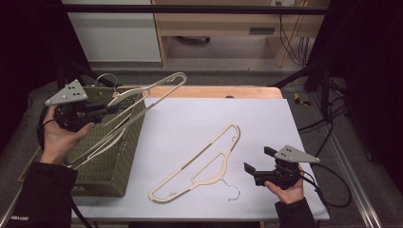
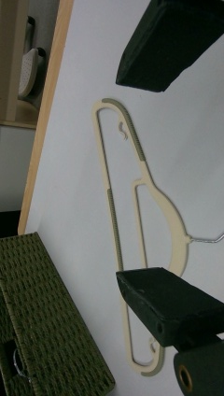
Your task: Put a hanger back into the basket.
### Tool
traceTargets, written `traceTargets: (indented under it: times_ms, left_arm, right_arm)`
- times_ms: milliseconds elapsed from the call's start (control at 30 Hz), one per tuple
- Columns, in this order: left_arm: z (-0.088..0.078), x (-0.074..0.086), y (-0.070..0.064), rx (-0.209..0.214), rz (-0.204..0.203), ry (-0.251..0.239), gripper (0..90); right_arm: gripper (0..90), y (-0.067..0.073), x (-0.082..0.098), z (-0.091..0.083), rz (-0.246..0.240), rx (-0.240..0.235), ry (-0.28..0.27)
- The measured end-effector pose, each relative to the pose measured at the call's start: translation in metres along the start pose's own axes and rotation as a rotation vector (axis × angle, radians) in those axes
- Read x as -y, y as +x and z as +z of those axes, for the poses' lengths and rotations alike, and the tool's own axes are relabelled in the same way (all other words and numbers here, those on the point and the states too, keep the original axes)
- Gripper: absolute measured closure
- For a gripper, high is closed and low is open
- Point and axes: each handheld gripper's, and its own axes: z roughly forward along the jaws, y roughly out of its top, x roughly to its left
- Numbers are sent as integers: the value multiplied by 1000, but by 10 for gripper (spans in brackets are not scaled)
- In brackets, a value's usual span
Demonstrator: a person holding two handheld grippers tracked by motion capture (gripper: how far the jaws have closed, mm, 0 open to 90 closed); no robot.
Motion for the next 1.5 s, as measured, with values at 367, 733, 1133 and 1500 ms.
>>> traceTargets:
  times_ms: [367, 733, 1133, 1500]
  left_arm:
    - [-8, 35, 35, -91, -21, 65, 857]
    - [-20, 61, 52, -159, -20, 101, 857]
    - [-27, 87, 61, -189, -28, 132, 857]
    - [-32, 108, 66, -212, -65, 176, 856]
  right_arm:
    - [66, 0, 0, 1, -3, 2, 4]
    - [66, 1, 1, 3, -4, 2, 10]
    - [66, 1, 1, 3, -8, 5, 16]
    - [67, 1, 2, 5, -16, 2, 28]
